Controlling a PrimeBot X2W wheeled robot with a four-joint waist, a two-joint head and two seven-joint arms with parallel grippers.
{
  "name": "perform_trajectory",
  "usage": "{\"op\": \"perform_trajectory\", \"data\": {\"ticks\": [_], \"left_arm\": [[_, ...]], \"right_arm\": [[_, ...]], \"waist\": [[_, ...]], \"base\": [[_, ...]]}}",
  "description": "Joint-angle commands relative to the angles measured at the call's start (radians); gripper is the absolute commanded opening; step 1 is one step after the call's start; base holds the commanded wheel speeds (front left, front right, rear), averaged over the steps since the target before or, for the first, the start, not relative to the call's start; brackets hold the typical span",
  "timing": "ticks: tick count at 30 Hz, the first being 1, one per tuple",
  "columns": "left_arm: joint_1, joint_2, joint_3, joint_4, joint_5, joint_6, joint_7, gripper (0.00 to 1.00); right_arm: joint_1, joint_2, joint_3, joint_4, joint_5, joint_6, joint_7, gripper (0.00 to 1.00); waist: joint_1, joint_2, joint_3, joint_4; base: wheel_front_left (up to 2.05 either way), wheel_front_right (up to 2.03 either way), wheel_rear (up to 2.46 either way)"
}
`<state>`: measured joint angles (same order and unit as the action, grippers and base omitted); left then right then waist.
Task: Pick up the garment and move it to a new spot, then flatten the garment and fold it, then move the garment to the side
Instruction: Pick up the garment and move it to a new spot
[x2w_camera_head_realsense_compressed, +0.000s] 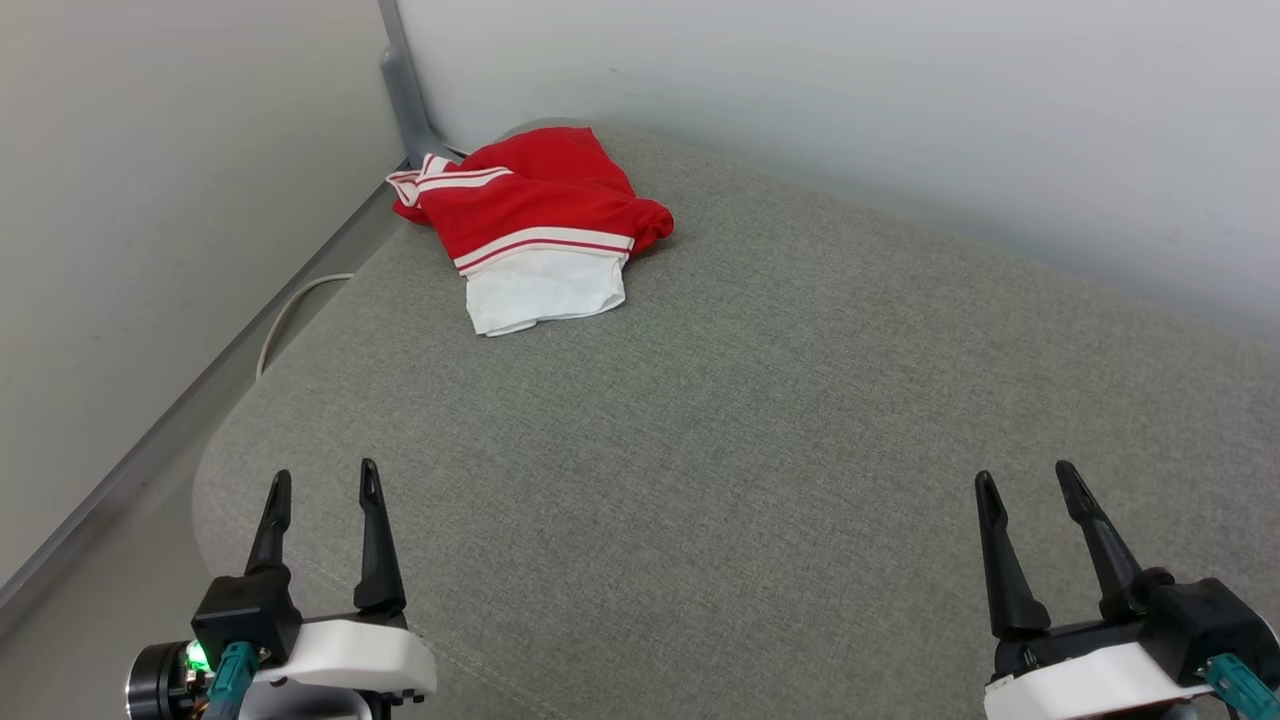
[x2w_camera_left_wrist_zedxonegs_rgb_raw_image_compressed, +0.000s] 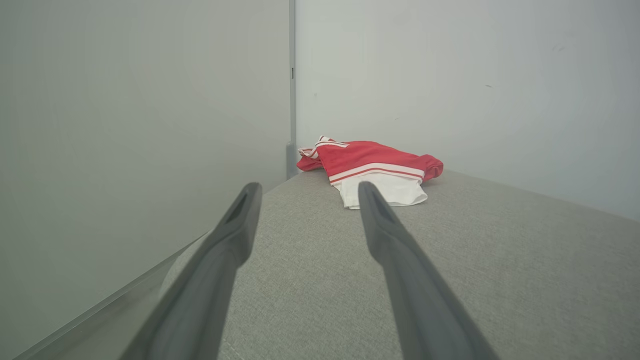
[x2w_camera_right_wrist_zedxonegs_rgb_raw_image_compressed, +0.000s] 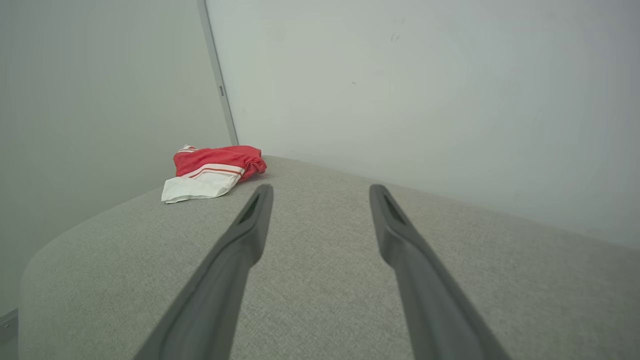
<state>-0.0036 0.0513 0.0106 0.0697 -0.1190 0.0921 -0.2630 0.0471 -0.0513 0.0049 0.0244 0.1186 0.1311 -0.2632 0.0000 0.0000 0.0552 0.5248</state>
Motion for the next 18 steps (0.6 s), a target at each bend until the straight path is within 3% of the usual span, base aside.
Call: {"op": "perform_trajectory", "data": {"ticks": [1,7,11,18], "left_arm": [[-0.006,-0.002,0.000,-0.004,-0.006,-0.008,-0.003,1.00],[-0.121,0.000,0.039,0.015,-0.014,-0.076,-0.003,1.00],[-0.255,0.032,0.091,0.034,0.000,-0.130,-0.003,1.00],[-0.472,0.086,0.177,0.091,-0.028,-0.177,-0.003,1.00]], "right_arm": [[-0.003,0.002,-0.001,-0.003,-0.007,-0.001,-0.002,1.00],[-0.033,0.002,0.000,-0.013,-0.031,-0.001,-0.002,1.00],[-0.060,0.002,-0.002,-0.030,-0.061,-0.001,-0.002,1.00],[-0.111,0.002,-0.005,-0.078,-0.108,-0.001,-0.002,1.00]], "waist": [[0.0000,0.0000,0.004,-0.001],[0.0000,0.0000,0.049,-0.028],[0.0000,0.0000,0.101,-0.067],[0.0000,0.0000,0.213,-0.143]], "base": [[0.00,0.00,0.00],[0.00,0.00,0.00],[0.00,0.00,0.00],[0.00,0.00,0.00]]}}
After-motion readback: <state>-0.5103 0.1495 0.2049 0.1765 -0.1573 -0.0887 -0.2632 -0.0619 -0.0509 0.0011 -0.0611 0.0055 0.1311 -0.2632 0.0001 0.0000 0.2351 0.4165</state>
